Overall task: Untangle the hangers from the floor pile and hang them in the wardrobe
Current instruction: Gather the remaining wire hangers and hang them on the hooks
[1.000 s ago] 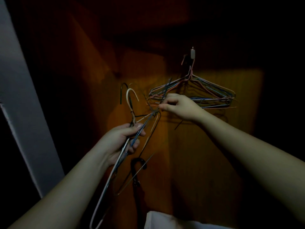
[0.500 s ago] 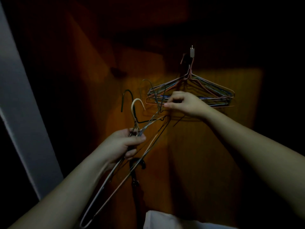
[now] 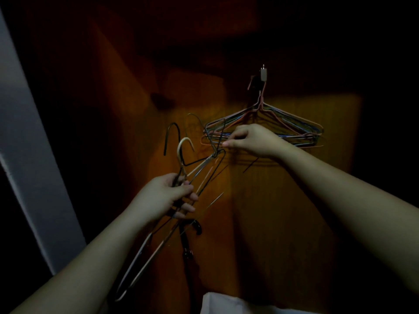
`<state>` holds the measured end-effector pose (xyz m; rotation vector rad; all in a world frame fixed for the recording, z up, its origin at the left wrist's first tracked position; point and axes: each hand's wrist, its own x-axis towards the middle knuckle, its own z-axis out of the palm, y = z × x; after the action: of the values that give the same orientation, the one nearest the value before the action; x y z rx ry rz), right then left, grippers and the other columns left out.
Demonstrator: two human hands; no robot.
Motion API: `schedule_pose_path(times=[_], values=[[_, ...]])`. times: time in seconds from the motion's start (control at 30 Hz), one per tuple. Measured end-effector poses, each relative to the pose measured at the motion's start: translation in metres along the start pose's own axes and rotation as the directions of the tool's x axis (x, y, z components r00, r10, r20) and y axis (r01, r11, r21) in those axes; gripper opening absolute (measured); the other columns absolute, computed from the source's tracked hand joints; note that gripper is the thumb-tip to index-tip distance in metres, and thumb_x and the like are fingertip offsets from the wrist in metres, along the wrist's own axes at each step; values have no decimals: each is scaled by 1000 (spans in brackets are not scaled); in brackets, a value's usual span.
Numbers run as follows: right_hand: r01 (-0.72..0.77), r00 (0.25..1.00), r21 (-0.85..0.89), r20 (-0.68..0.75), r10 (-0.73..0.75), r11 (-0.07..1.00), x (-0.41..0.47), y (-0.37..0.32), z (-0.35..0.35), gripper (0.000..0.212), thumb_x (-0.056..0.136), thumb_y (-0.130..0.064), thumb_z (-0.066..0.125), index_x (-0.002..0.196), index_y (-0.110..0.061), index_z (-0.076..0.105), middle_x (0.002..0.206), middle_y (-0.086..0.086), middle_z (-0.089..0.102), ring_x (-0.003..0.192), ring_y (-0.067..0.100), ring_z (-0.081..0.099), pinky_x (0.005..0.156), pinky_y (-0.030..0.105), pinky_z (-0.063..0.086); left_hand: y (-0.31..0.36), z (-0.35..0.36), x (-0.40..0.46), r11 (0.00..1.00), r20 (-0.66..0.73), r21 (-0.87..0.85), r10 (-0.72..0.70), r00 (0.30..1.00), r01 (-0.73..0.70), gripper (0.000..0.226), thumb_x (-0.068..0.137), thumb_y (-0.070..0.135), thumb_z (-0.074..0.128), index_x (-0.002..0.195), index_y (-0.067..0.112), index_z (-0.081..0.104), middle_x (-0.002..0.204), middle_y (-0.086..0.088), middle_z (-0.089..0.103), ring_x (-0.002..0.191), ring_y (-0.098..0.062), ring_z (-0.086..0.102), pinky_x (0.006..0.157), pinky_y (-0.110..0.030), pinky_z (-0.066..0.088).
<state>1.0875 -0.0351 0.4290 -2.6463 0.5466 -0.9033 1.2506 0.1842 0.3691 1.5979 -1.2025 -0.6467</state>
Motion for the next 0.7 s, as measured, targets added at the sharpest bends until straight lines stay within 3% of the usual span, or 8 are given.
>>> schedule_pose_path(times=[0.07, 0.17, 0.3, 0.4, 0.5, 0.63, 0.7], values=[[11, 1000, -52, -3, -11, 999, 1, -4, -2, 23, 87, -49, 64, 93, -29, 73, 84, -23, 57, 82, -7, 52, 74, 16, 37, 0, -2, 1, 998, -20, 56, -10, 1000, 11, 13, 96, 22, 58, 105, 12, 59, 94, -9, 75, 76, -23, 72, 61, -33, 56], [22, 1000, -136, -11, -24, 990, 2, -9, -3, 26, 89, -49, 61, 96, -28, 74, 79, -25, 52, 86, -3, 48, 88, 27, 35, -2, 0, 1, 994, -57, 102, -23, 998, 29, 9, 98, 21, 56, 99, 13, 61, 90, -10, 73, 71, -24, 70, 58, -32, 53], [17, 1000, -257, 16, -13, 966, 2, -13, -2, 32, 90, -52, 57, 101, -25, 72, 85, -19, 52, 97, 7, 51, 101, 40, 34, -5, 0, 2, 985, -23, 172, 35, 999, -31, 15, 99, 19, 53, 93, 8, 61, 70, -7, 69, 55, -24, 64, 51, -32, 51], [14, 1000, -269, 19, -9, 963, 1, -12, -1, 36, 91, -52, 56, 103, -22, 72, 90, -14, 56, 96, 11, 54, 101, 44, 37, -6, -1, 2, 988, 6, 151, 45, 999, -46, 18, 100, 19, 53, 87, 8, 58, 56, -1, 61, 46, -18, 56, 46, -27, 46], [17, 999, -306, 32, -7, 952, -2, -12, 1, 36, 94, -49, 54, 109, -21, 70, 97, -10, 57, 102, 15, 56, 100, 44, 38, -8, -3, 3, 1000, 28, 3, 13, 1000, -13, 14, 98, 20, 55, 90, 8, 58, 59, -1, 58, 46, -17, 51, 46, -26, 39], [-26, 993, -141, 106, 41, 990, -9, -10, 3, 34, 97, -43, 52, 124, -24, 63, 121, -1, 63, 110, 14, 56, 88, 29, 43, -12, -5, 3, 998, 36, -57, -6, 999, 8, 16, 96, 22, 58, 95, 5, 60, 61, -2, 56, 46, -16, 48, 47, -25, 37], [-53, 982, -123, 175, 74, 991, -8, -6, 2, 37, 97, -46, 50, 129, -29, 59, 131, -2, 57, 117, 14, 53, 94, 29, 41, -14, -5, 3, 998, 54, -66, -11, 998, 14, 18, 95, 22, 58, 97, 4, 61, 60, -2, 54, 44, -15, 45, 46, -25, 35]])
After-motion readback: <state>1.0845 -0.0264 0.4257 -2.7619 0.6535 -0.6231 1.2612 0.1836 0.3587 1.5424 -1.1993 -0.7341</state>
